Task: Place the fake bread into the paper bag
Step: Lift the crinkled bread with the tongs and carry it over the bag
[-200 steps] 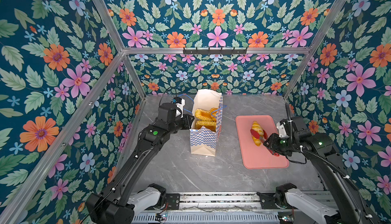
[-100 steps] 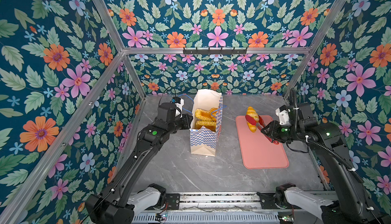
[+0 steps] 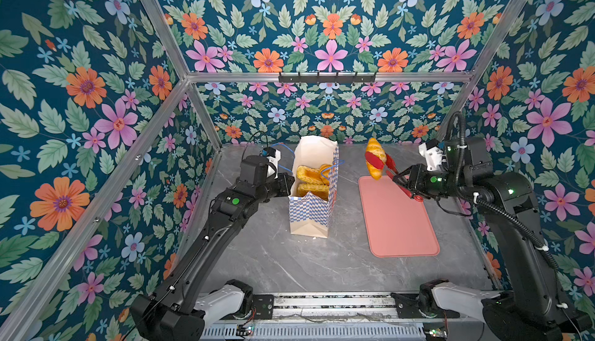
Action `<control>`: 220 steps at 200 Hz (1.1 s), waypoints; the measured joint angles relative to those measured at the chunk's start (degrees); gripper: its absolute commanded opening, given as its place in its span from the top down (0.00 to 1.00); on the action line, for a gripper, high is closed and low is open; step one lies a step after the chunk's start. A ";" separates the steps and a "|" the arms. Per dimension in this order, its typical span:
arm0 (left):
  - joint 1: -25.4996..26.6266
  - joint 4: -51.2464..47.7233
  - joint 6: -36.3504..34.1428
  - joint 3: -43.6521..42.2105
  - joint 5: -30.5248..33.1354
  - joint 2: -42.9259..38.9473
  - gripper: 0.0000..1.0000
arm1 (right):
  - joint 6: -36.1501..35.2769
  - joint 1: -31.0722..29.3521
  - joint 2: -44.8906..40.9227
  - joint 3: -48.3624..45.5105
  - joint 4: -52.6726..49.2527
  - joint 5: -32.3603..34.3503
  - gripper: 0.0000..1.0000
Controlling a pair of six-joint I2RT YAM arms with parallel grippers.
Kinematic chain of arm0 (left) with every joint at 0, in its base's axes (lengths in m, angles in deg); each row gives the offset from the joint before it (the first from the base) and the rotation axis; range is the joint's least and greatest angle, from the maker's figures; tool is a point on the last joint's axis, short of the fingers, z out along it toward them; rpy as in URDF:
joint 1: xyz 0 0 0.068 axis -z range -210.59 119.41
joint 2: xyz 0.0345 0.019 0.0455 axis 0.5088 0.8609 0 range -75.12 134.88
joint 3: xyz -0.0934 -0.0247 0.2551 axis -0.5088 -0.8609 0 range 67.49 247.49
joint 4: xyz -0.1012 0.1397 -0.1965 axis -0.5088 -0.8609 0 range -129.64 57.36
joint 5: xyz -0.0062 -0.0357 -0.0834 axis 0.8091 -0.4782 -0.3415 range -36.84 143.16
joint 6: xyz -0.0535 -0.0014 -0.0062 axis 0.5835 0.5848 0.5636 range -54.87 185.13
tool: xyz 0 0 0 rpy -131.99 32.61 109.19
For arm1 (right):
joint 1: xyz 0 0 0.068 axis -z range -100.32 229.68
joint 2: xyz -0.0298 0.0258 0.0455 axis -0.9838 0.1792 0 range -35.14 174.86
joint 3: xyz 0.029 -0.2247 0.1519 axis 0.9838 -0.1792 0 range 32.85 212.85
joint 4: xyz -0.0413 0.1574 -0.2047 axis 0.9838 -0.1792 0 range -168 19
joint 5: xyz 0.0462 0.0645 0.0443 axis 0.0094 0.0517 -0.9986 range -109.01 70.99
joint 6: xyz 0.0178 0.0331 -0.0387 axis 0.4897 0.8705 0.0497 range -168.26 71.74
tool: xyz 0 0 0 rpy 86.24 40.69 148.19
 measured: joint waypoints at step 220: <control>0.11 0.39 1.40 -0.55 -0.24 0.39 0.90 | 0.68 -20.33 27.87 30.49 2.97 0.94 0.61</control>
